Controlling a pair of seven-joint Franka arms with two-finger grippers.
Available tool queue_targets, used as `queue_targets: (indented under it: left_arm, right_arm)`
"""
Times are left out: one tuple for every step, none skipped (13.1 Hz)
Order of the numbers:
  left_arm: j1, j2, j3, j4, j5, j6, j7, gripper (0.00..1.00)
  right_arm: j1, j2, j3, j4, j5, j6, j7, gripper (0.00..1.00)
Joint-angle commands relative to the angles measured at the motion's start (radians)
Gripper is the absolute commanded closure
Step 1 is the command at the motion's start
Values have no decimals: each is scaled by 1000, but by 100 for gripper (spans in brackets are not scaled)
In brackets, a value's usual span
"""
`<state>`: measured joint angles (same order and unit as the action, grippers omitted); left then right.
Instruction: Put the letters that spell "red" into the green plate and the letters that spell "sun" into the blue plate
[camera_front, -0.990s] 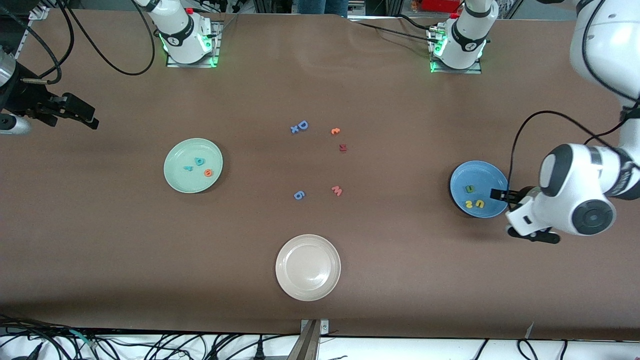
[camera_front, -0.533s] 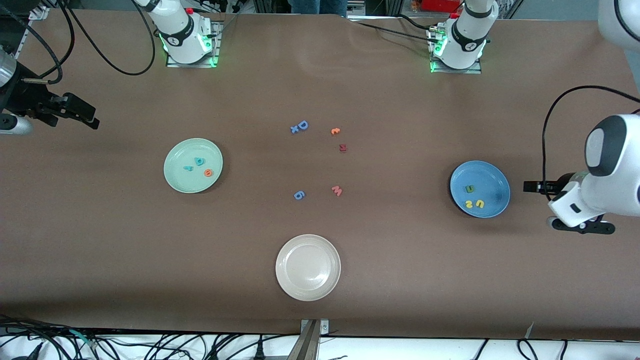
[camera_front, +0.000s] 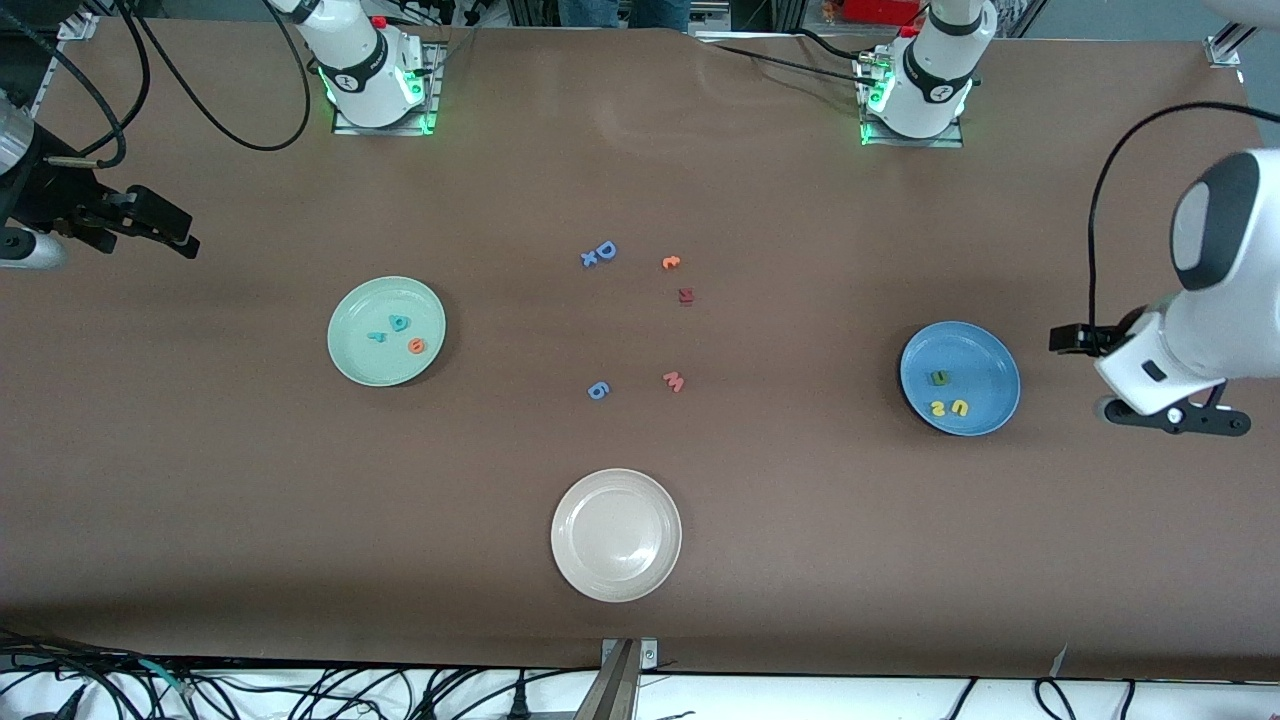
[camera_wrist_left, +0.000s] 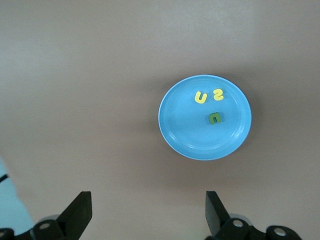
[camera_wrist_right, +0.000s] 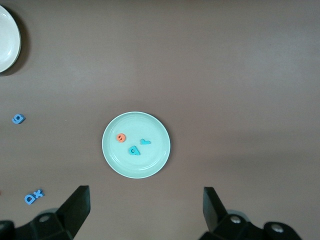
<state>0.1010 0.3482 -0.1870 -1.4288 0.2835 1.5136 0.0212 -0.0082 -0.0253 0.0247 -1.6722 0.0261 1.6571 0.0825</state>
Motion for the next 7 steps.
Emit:
queue_targets:
  left_arm:
    - [-56,-129,92,-76,-114,5,-47,0]
    - [-88,-158,139,-78,-180,7,-96,0]
    - [-133,-196,188,-87,-214,10,-127,0]
    - [-150,-233,204,-99,-217,17,-130,0]
    - [-155,-262,204,-105,-216,17,-123,0]
    - [-170,-282,204,-120,-216,33,-122,0]
    - [-181,-300,204,-136,-216,37,-122,0]
  right_arm:
    - [2,1,4,17,-14,-19,6,0]
    - [2,-1,4,17,-14,-20,6,0]
    - [2,1,4,17,-14,-20,6,0]
    - [2,1,4,17,-14,-19,6,0]
    - [2,1,4,19,-14,-19,6,0]
    - [2,1,4,19,-14,-19,6,0]
    - [2,1,4,19,-14,-19,6,0]
